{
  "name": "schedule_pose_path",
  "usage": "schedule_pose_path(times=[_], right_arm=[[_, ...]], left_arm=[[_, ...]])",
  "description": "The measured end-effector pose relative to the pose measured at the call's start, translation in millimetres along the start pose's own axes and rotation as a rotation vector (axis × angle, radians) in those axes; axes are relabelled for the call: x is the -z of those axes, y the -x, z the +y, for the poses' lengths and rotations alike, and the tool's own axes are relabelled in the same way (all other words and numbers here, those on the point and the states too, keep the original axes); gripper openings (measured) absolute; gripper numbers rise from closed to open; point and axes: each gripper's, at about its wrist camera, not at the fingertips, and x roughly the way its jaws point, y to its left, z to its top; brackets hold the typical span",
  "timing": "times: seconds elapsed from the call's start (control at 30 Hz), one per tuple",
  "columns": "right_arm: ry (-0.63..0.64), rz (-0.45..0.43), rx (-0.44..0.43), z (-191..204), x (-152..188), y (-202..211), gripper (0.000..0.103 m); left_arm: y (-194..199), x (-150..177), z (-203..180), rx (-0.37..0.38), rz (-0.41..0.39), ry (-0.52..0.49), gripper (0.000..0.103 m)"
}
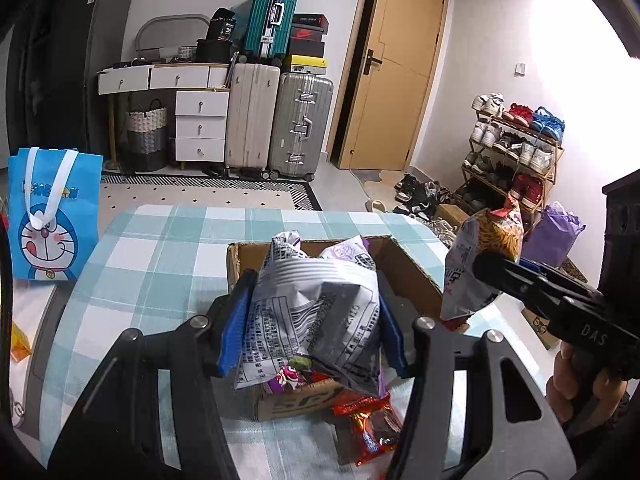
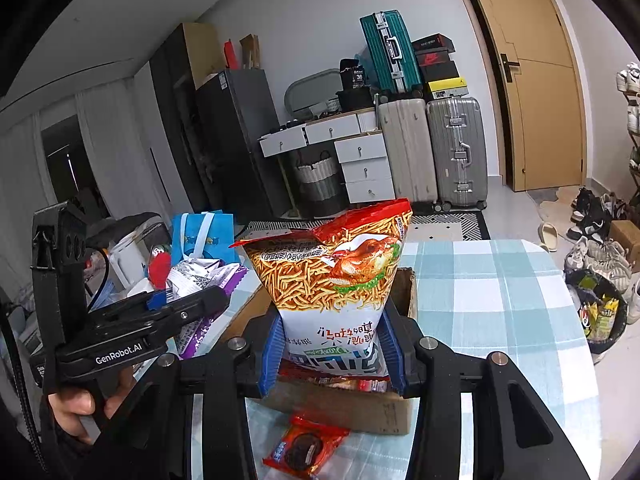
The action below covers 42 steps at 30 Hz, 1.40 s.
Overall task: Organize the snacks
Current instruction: 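Lift both bags over the box and open both tools to release them inside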
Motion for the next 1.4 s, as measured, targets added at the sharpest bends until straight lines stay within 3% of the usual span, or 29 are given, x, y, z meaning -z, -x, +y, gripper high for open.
schedule_pose_path(times=[0.57,1.13,1.23,1.3,1.37,1.4], right_arm=[[0.005,0.073,-0.019,-8.0,-6.4,-52.8,0.043],[-0.038,0.179,-0.022,-24.6,11.7,-95.7,0.044],[-0.045,0.199,-0.024,-25.4,12.2,-96.6,0.050],[-0.034,0.175,-0.016,-23.8,10.3,-89.6,0.054],[-0.026,0.144,-0.005,-23.7,7.3,-80.0,0.060],[-0.025,0.134,0.000,-24.0,6.1,-75.8,0.069]], left_arm=[[-67.5,-0.7,2.8,-0.052,0.033,-0.011,0.053],[-113.5,22.0,-6.5,-0.092,0.071,-0.106,0.054],[-110.8,23.3,-5.4,-0.082,0.072,-0.105,0.065],[-103.7,23.6,-4.5,-0.079,0.065,-0.104,0.083],[-93.8,24.0,-1.3,-0.072,0.048,-0.095,0.083],[-89.6,24.2,0.9,-0.068,0.051,-0.088,0.085]])
